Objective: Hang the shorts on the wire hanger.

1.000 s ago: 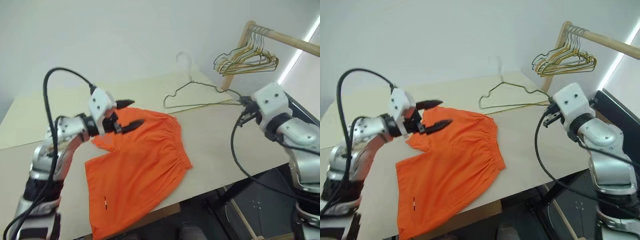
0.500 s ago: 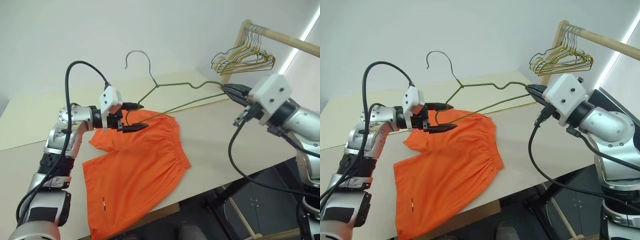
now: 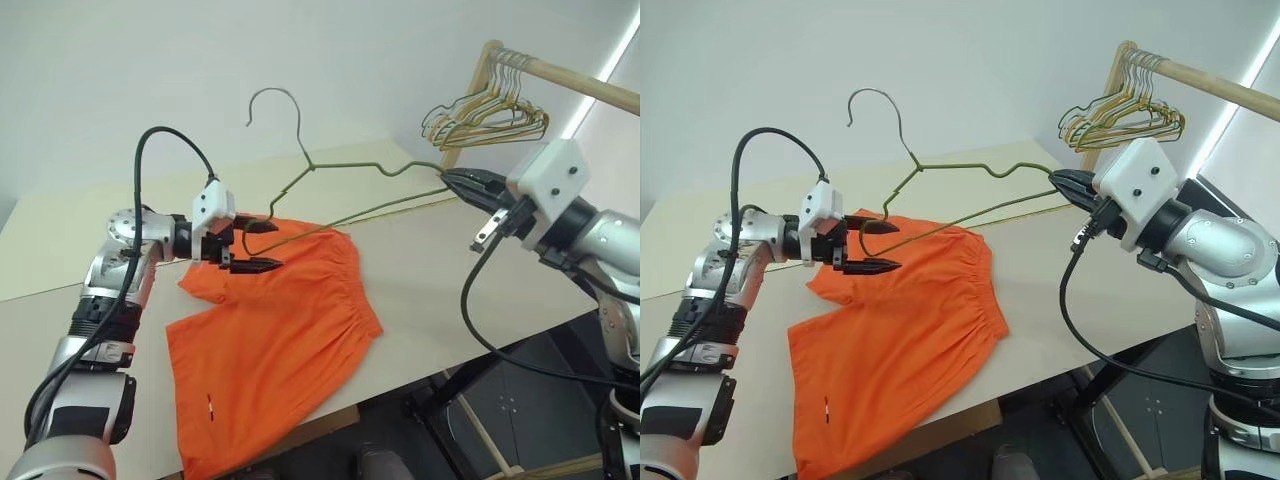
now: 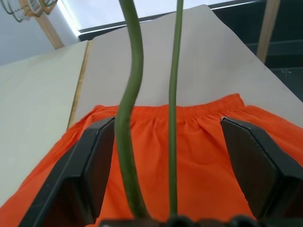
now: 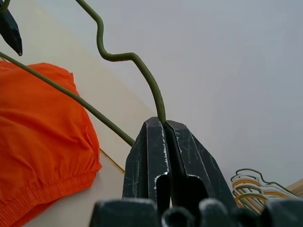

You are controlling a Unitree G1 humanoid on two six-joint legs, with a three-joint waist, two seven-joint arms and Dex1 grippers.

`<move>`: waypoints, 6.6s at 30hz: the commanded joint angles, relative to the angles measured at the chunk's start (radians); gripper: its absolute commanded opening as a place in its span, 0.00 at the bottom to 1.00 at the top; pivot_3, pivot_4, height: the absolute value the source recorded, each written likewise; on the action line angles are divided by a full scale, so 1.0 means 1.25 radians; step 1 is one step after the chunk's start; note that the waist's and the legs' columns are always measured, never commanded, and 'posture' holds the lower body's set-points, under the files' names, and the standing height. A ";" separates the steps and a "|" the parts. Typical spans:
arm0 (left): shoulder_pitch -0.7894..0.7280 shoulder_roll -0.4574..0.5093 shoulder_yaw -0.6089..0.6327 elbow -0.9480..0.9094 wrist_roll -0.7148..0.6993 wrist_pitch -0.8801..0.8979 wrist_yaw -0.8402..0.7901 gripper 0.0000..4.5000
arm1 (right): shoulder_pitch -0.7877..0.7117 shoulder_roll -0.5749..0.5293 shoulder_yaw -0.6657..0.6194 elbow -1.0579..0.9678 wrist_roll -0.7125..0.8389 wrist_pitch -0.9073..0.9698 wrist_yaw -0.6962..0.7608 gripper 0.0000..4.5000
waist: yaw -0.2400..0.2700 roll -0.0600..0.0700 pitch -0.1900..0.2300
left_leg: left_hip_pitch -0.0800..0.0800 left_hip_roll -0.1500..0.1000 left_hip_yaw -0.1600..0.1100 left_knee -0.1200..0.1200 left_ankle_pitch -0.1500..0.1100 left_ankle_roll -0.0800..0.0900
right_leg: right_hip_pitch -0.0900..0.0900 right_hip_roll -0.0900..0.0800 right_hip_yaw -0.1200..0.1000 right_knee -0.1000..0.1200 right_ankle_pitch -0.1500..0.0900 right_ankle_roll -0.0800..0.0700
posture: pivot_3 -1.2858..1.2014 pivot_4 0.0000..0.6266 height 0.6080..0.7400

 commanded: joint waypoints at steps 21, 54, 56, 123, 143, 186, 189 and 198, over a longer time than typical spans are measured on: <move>-0.021 0.010 0.013 0.002 0.017 -0.013 -0.038 0.00 | 0.014 -0.060 -0.038 -0.018 0.046 -0.006 0.090 0.18 | 0.002 0.000 0.000 | -0.001 0.000 0.000 0.001 0.000 0.001 | -0.001 0.000 0.000 0.000 0.000 0.001 | 0.45 0.00 1.00; 0.168 0.125 0.003 -0.250 0.087 0.005 0.017 0.00 | -0.395 -0.042 0.511 0.124 -0.076 0.399 0.356 0.34 | 0.045 0.001 0.000 | -0.015 0.000 0.000 0.010 -0.002 0.002 | -0.012 -0.001 -0.003 0.004 0.002 0.002 | 0.50 0.00 1.00; 0.172 0.128 0.001 -0.249 0.091 -0.001 0.020 0.00 | -0.393 -0.045 0.510 0.111 -0.077 0.397 0.366 0.19 | 0.045 0.001 0.000 | -0.016 0.000 -0.001 0.011 -0.002 0.002 | -0.012 -0.001 -0.004 0.004 0.002 0.002 | 0.49 0.00 1.00; 0.445 0.101 0.210 -0.536 -0.193 0.103 0.158 1.00 | 0.209 -0.004 -0.166 0.267 0.421 0.968 -0.018 0.00 | 0.085 0.001 0.000 | -0.010 0.000 -0.001 0.013 -0.005 0.004 | -0.002 -0.001 -0.002 -0.001 0.004 0.005 | 0.52 0.00 1.00; 0.531 0.059 0.203 -0.661 -0.273 0.199 0.266 1.00 | 0.247 -0.006 -0.168 0.215 0.493 0.956 0.017 0.00 | 0.087 0.001 0.000 | -0.010 0.000 -0.001 0.013 -0.006 0.006 | -0.001 0.000 -0.001 -0.003 0.004 0.005 | 0.52 0.00 1.00; 0.490 0.071 0.217 -0.725 -0.332 0.239 0.333 1.00 | 0.178 -0.042 0.023 0.282 0.468 0.856 0.189 0.00 | 0.100 0.002 0.000 | -0.011 0.000 -0.002 0.011 -0.007 0.006 | 0.000 0.001 -0.003 -0.010 0.005 0.006 | 0.53 0.00 1.00; 0.493 0.072 0.215 -0.727 -0.331 0.239 0.334 1.00 | 0.124 -0.018 0.059 0.344 0.432 0.845 0.175 0.00 | 0.095 0.002 0.000 | -0.010 0.000 -0.001 0.012 -0.007 0.006 | 0.001 0.001 -0.003 -0.010 0.006 0.006 | 0.53 0.00 1.00; 0.518 0.084 0.227 -0.747 -0.337 0.240 0.331 1.00 | 0.031 0.072 0.079 0.445 0.410 0.860 0.153 0.00 | 0.095 0.002 0.000 | -0.011 0.000 -0.001 0.011 -0.006 0.005 | 0.000 0.001 -0.003 -0.010 0.008 0.006 | 0.54 0.00 1.00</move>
